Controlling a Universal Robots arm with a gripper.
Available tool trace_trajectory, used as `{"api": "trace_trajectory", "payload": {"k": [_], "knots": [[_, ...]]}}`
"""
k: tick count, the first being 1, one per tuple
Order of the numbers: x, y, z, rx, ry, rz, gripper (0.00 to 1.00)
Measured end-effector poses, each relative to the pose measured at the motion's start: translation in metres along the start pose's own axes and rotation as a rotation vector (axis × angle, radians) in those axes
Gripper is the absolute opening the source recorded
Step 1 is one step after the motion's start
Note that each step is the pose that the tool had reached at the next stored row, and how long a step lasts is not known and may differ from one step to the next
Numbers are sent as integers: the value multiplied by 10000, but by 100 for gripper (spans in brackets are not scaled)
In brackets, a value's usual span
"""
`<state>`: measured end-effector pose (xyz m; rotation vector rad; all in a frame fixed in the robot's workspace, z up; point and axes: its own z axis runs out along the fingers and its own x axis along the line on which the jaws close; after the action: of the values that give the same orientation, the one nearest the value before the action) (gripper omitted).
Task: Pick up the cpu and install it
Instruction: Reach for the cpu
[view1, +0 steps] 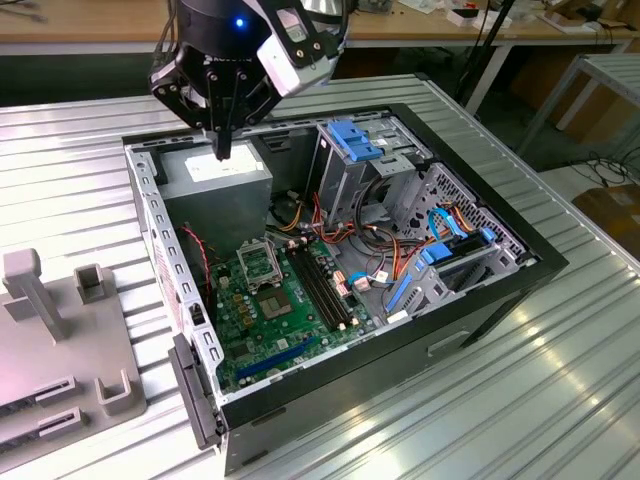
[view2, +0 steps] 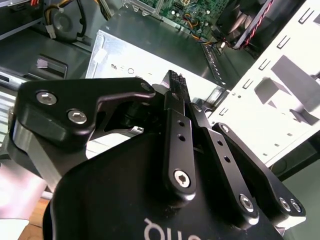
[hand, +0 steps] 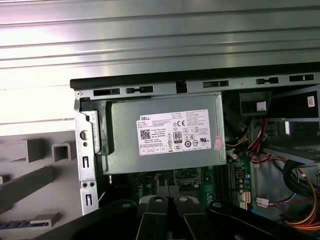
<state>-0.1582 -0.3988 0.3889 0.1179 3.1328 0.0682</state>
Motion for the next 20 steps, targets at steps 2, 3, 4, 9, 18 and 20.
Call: {"api": "trace_trajectory", "payload": {"k": [2, 3, 4, 9, 18, 20], "knots": [[20, -2, 2, 2, 11, 1, 11], [34, -3, 5, 2, 20, 1, 11], [45, -4, 6, 3, 28, 2, 11], [88, -7, 12, 5, 63, 3, 11], [179, -14, 22, 8, 107, 5, 11], [192, -15, 23, 9, 116, 5, 11]]}}
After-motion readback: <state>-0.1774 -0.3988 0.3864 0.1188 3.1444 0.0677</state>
